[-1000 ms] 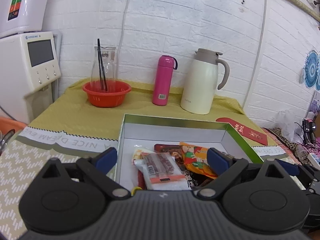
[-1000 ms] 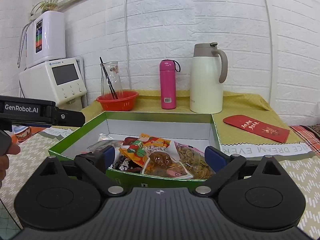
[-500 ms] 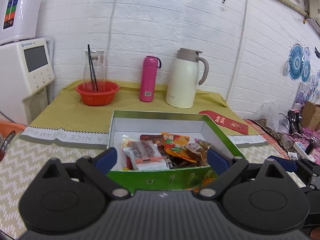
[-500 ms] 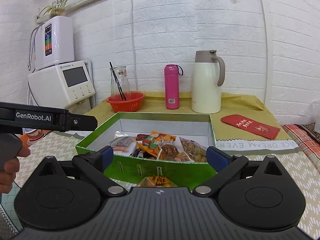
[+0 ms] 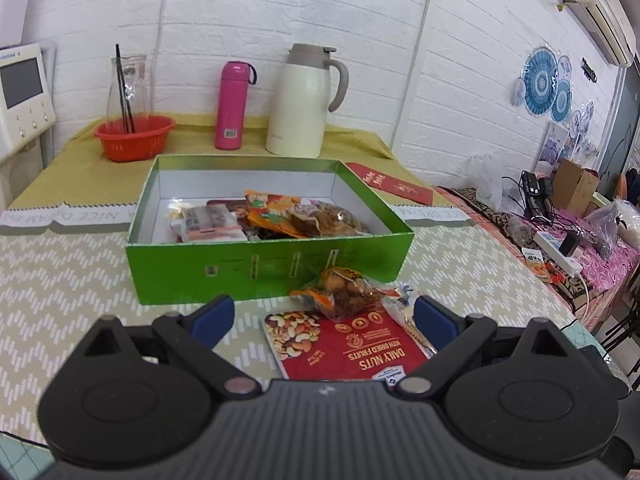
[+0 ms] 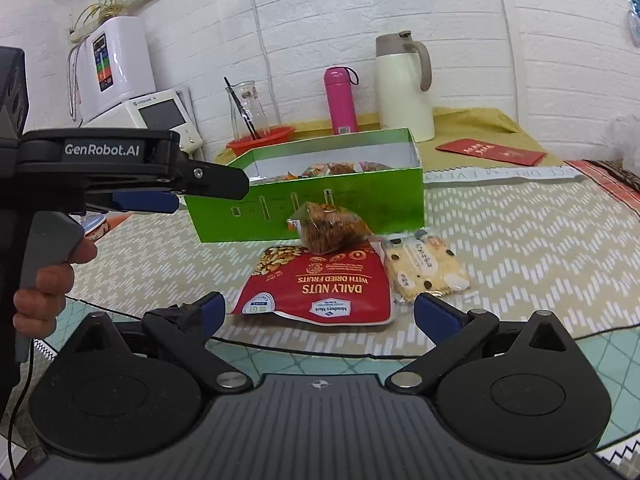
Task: Organize snacks
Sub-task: 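Move both grippers back toward the remaining snacks, then grasp the clear orange-tagged nut bag with the left gripper and lift it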
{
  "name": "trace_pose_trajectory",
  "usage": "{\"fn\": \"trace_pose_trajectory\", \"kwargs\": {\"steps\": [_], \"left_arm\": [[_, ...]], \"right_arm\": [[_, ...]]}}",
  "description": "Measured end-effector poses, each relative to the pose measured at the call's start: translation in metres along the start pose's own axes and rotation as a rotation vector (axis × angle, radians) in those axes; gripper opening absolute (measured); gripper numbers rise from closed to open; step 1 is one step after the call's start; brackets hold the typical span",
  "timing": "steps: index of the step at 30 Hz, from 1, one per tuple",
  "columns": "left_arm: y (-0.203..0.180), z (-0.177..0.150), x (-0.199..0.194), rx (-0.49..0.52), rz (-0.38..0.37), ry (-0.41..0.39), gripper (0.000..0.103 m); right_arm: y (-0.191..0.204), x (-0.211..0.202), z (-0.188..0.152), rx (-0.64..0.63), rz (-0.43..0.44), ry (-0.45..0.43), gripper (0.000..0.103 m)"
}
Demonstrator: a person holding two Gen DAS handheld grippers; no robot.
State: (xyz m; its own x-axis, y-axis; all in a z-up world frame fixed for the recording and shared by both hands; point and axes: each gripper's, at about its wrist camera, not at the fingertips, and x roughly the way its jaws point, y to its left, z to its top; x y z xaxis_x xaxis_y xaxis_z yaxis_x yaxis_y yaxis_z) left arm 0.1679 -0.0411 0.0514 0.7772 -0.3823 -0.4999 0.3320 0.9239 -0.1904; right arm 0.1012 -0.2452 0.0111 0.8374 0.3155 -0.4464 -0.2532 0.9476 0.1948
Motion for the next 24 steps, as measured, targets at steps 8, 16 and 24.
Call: {"fn": "trace_pose_trajectory", "kwargs": {"steps": [8, 16, 24], "left_arm": [[0.000, 0.005, 0.023, -0.025, -0.035, 0.021, 0.095], [-0.003, 0.018, 0.049, -0.024, -0.073, 0.026, 0.085], [0.014, 0.023, 0.081, -0.096, -0.096, 0.097, 0.047]], "right_arm": [[-0.002, 0.014, 0.015, -0.018, -0.016, -0.027, 0.103], [-0.006, 0.048, 0.035, -0.028, -0.006, -0.017, 0.103], [-0.006, 0.080, 0.047, -0.052, 0.004, 0.022, 0.092]]}}
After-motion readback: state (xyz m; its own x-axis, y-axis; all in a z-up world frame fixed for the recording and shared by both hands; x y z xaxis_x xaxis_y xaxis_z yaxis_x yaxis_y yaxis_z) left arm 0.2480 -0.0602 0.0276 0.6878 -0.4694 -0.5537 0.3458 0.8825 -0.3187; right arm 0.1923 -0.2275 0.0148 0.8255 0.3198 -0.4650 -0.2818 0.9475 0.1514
